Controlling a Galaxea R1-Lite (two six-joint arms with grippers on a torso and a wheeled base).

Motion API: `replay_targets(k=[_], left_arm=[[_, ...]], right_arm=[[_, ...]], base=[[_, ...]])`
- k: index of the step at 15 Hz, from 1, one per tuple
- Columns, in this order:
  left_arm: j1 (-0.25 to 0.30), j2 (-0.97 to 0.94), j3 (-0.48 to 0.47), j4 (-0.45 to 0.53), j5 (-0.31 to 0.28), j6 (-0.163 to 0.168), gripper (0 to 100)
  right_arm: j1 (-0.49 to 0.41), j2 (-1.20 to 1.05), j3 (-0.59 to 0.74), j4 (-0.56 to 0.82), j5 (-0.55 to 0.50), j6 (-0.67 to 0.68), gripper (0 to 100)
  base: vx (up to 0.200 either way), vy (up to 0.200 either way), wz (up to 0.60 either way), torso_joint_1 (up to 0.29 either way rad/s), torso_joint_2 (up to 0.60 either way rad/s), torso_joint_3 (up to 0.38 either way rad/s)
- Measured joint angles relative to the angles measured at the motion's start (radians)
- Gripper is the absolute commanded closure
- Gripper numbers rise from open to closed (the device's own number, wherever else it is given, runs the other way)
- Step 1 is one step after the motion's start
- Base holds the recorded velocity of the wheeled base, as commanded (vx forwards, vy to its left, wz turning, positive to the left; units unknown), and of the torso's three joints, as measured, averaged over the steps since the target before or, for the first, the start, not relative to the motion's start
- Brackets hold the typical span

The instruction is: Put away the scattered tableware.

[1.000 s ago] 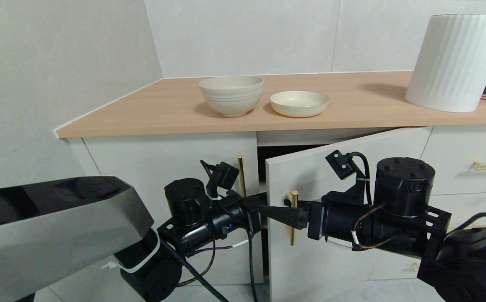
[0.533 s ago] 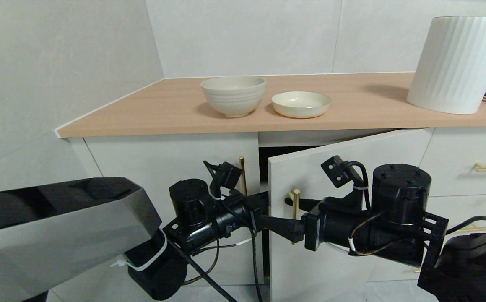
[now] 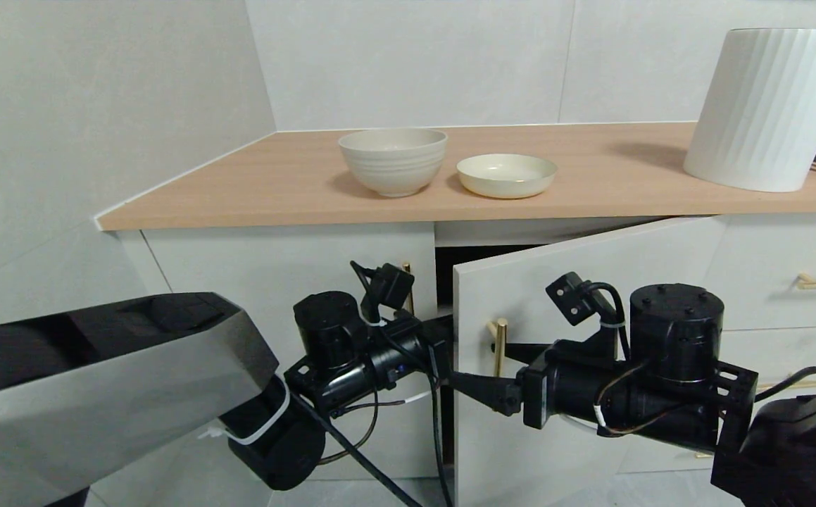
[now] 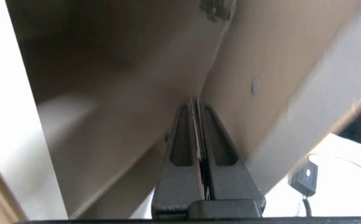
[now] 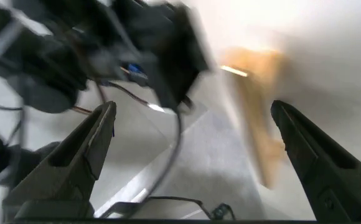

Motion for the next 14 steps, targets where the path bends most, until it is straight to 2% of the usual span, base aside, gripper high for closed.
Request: replay_targets(k=[4, 8, 11, 14], left_arm=[[0.000, -0.001, -0.037, 0.038, 0.000, 0.001, 100], [0.000, -0.026, -0.043, 0.090, -0.003, 0.001, 100], [-0.001, -0.048, -0.034, 0.098, -0.003, 0.001, 100], [-0.001, -0.053, -0.028, 0.108, -0.003, 0.001, 100]], right_arm=[[-0.050, -0.021, 0.039, 0.000, -0.003, -0.051, 0], [-0.092, -0.124, 0.157, 0.033, -0.004, -0.061, 0], [-0.093, -0.207, 0.216, 0.110, -0.005, -0.061, 0], [-0.079, -0.250, 0.249, 0.114, -0.007, -0.061, 0]], base=[[0.000, 0.000, 0.00, 0.000, 0.00, 0.000], [0.000, 0.000, 0.00, 0.000, 0.00, 0.000], [0.000, 0.000, 0.00, 0.000, 0.00, 0.000], [0.000, 0.000, 0.00, 0.000, 0.00, 0.000]])
